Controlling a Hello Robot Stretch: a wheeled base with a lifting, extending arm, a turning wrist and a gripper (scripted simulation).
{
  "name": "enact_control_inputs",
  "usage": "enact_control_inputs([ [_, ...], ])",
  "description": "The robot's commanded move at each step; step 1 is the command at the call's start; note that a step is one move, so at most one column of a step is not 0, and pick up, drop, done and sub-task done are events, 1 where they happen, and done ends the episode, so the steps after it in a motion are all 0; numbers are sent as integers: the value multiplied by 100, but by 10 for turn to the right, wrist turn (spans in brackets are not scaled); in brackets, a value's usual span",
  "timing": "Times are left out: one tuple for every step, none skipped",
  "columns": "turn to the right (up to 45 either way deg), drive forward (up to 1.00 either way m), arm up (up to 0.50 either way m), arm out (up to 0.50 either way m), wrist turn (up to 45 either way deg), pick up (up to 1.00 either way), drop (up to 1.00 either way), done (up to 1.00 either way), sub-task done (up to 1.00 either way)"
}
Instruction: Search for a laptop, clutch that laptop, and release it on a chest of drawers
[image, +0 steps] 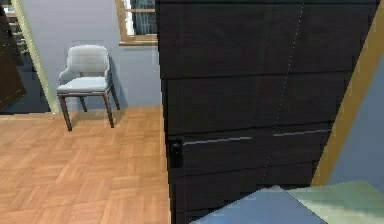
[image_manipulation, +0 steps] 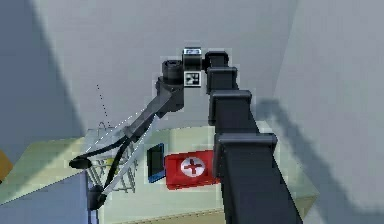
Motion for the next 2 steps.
enact_control_inputs([
  [0, 0, 0, 0, 450, 0, 0, 0, 0],
  [0, 0, 0, 0, 450, 0, 0, 0, 0],
])
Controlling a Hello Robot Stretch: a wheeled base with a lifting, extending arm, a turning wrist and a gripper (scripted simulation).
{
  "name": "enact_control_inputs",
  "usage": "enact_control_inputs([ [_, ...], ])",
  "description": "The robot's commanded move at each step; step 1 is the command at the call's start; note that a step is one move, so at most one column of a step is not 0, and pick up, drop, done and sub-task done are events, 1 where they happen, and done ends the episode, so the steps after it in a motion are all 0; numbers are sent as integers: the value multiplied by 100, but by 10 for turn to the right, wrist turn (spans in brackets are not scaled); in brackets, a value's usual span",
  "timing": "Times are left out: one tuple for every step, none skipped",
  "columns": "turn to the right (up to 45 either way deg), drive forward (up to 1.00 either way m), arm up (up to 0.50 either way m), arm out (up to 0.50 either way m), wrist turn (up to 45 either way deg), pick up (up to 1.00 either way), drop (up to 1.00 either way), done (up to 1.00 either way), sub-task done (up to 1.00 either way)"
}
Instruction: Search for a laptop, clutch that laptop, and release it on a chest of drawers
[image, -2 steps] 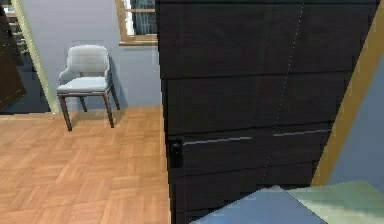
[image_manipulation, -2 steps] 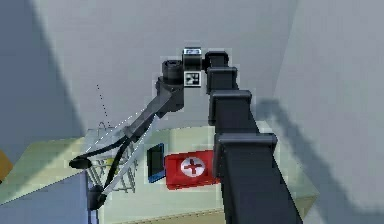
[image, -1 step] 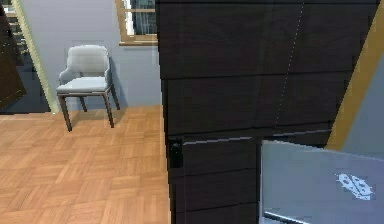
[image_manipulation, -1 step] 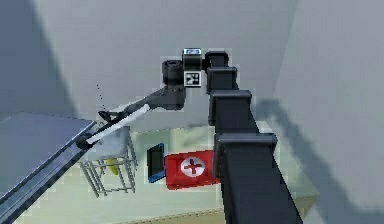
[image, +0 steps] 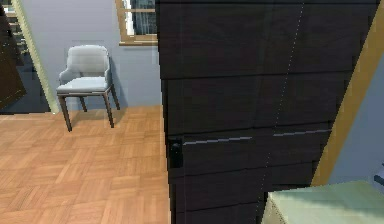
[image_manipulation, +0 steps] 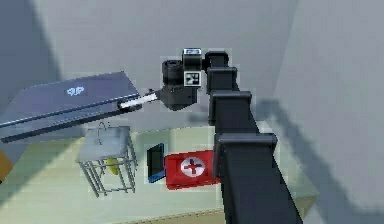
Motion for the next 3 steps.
enact_control_inputs([
  [0, 0, 0, 0, 240, 0, 0, 0, 0],
  [0, 0, 0, 0, 240, 0, 0, 0, 0],
  [0, 0, 0, 0, 0, 0, 100, 0, 0],
])
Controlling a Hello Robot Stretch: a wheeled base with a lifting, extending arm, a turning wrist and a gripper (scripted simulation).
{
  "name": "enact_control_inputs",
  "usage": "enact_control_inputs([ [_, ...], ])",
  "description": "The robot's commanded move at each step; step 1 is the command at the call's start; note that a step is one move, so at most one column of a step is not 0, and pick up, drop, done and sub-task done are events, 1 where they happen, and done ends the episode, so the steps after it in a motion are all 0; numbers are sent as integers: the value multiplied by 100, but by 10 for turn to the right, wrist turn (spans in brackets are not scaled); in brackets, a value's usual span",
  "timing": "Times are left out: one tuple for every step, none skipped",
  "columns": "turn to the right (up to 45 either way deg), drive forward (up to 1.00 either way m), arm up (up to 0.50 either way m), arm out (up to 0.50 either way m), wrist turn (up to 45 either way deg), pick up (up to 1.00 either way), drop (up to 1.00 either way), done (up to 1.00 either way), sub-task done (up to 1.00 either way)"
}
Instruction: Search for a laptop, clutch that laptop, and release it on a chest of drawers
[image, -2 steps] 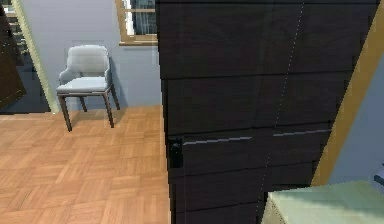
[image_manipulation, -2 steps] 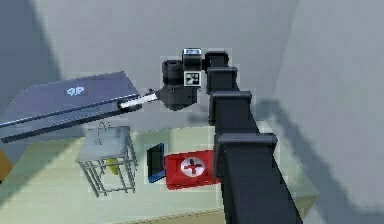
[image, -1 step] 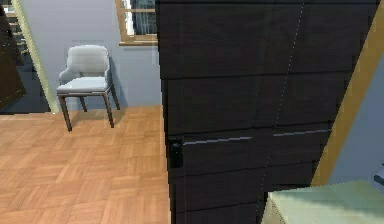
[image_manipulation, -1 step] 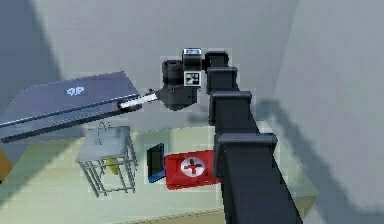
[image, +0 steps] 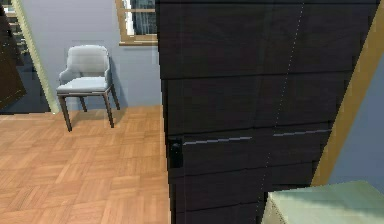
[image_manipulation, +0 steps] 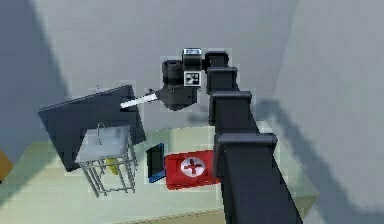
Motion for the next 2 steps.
enact_control_inputs([
  [0, 0, 0, -10, 0, 0, 0, 0, 0],
  [0, 0, 0, 0, 0, 0, 0, 100, 0],
])
